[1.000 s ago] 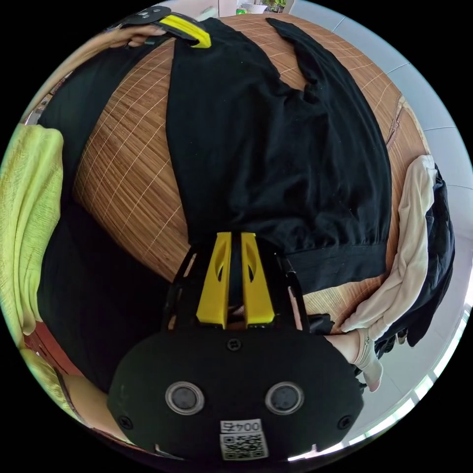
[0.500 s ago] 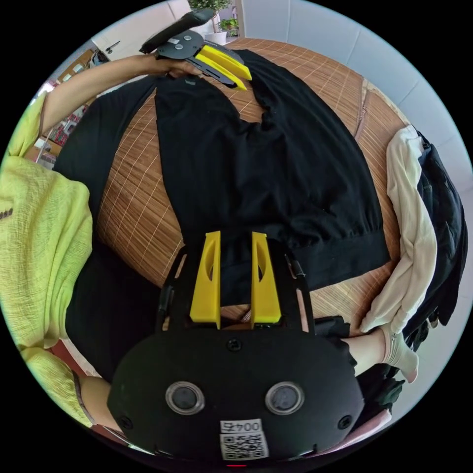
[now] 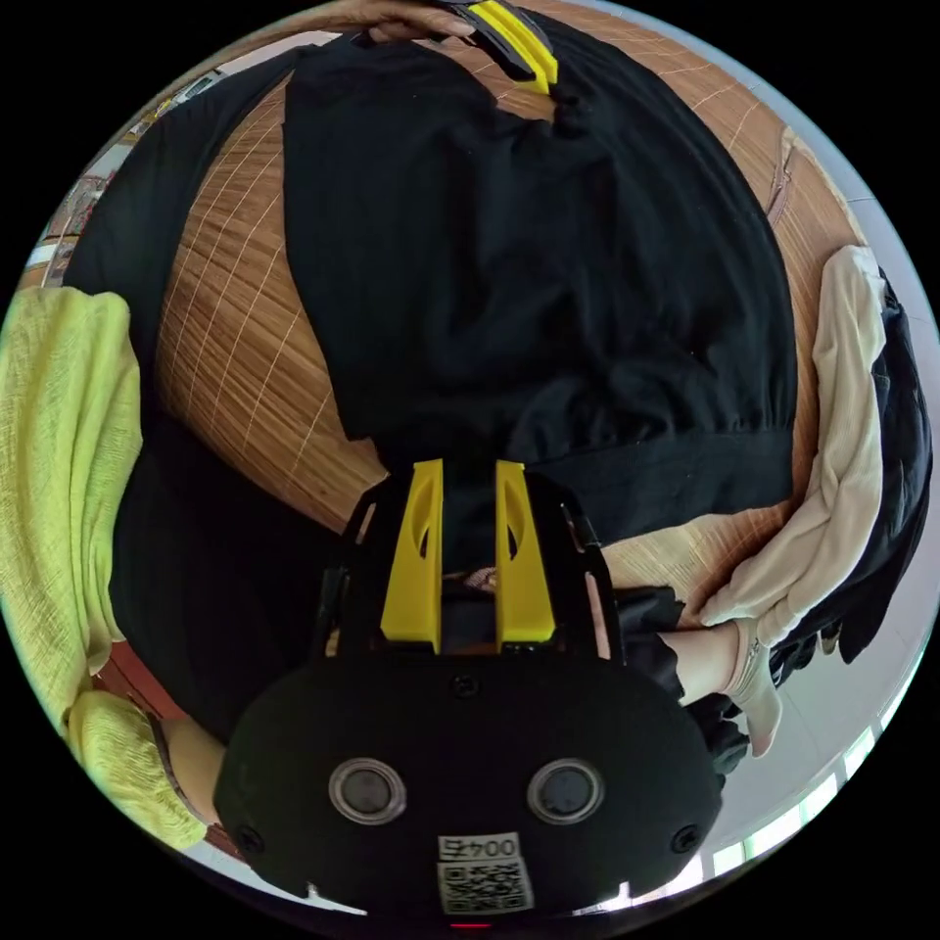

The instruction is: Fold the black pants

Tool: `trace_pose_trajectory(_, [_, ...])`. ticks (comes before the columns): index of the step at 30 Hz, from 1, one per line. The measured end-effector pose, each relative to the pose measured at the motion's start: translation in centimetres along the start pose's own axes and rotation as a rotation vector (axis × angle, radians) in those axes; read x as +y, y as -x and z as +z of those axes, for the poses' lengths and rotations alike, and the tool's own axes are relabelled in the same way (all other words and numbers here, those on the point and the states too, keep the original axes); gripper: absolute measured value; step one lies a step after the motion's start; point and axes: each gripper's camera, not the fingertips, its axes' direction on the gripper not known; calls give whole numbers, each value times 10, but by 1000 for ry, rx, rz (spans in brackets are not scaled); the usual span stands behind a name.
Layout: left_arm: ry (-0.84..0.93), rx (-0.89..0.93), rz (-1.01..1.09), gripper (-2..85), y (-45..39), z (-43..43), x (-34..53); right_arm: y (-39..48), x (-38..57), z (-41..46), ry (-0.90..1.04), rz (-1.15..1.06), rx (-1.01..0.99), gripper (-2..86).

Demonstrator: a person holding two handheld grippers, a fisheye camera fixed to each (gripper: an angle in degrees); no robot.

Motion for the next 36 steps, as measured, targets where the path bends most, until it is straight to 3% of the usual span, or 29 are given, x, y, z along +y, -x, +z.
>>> trace_pose_trajectory(9, [-1, -29, 26, 86, -19, -19, 31, -2, 26, 8, 81, 57, -1, 92])
trace_pose_trajectory(14, [-63, -80, 17, 108, -36, -45, 82, 1, 63, -22, -154, 131, 38, 90])
trace_pose_trajectory(17, [-60, -112, 4, 116, -45, -55, 133, 0, 93, -46, -394, 251, 49, 83])
trace_pose_trajectory(19, [-28, -155, -15, 117, -47, -55, 165, -1, 107, -59, -614, 327, -38, 72])
trace_pose_trajectory(22, [40, -247, -39, 116, -49, -49, 212, 2, 94, -60, -727, 337, -203, 64])
trace_pose_trajectory(29, [21, -212, -147, 113, -26, -46, 258, 50, 12, -27, -537, 285, -196, 84])
trace_pose_trajectory(31, [0, -180, -149, 110, -23, -47, 265, 68, -9, -5, -394, 268, -137, 81])
trace_pose_trajectory(36, [-38, -196, -220, 112, -4, -64, 289, 93, -3, 1, -415, 288, -10, 64])
